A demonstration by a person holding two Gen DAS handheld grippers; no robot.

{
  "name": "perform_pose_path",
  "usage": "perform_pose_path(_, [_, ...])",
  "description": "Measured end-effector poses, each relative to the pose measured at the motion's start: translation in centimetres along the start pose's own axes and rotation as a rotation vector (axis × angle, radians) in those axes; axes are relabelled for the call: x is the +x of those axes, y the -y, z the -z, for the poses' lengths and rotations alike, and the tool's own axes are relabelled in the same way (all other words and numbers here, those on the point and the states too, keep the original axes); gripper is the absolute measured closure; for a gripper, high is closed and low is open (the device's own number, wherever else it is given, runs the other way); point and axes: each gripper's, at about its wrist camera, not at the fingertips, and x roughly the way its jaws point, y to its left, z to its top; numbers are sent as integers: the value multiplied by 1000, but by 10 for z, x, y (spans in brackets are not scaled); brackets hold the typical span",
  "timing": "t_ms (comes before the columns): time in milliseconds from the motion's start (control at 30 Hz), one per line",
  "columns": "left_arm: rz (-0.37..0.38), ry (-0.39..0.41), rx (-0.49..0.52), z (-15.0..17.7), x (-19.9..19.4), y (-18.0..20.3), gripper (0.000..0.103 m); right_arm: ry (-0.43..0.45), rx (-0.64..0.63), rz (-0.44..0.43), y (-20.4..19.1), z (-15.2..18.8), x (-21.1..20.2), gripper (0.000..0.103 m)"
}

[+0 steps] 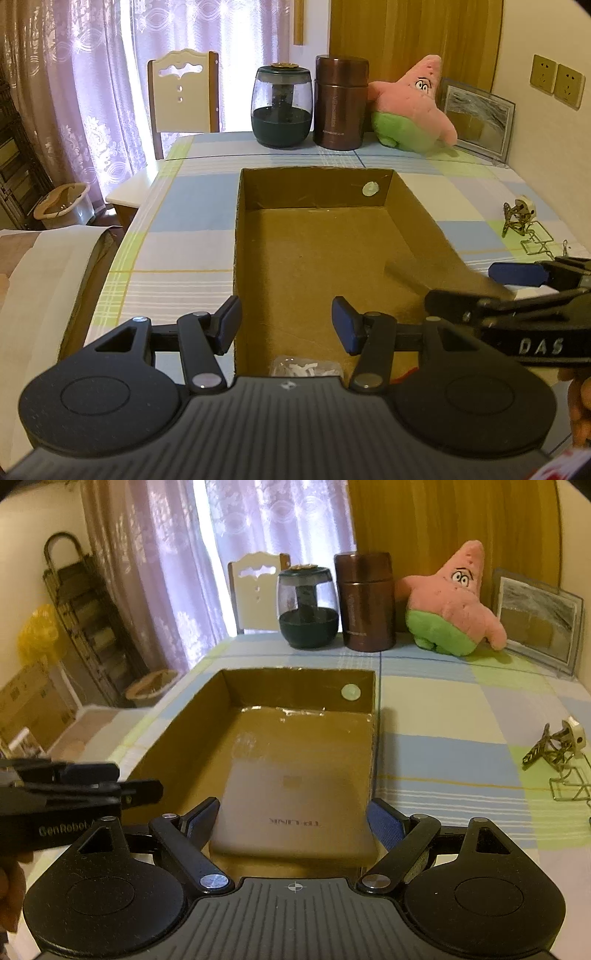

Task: Organize rigid objects
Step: 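Open both grippers to drop the floss box and TP-LINK card into the box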

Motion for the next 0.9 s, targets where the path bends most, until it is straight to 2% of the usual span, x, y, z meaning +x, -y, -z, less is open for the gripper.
perform_pose_path(100, [-8,-1,-1,0,0,-1,50,17,12,-5,1,-2,-3,17])
perform_pose_path(600, [-7,2,-5,1,-3,3,48,39,25,22,9,-2,-20,17])
perform_pose_path(900, [15,8,-51,3,-15,5,47,55,16,29,11,-2,-41,17])
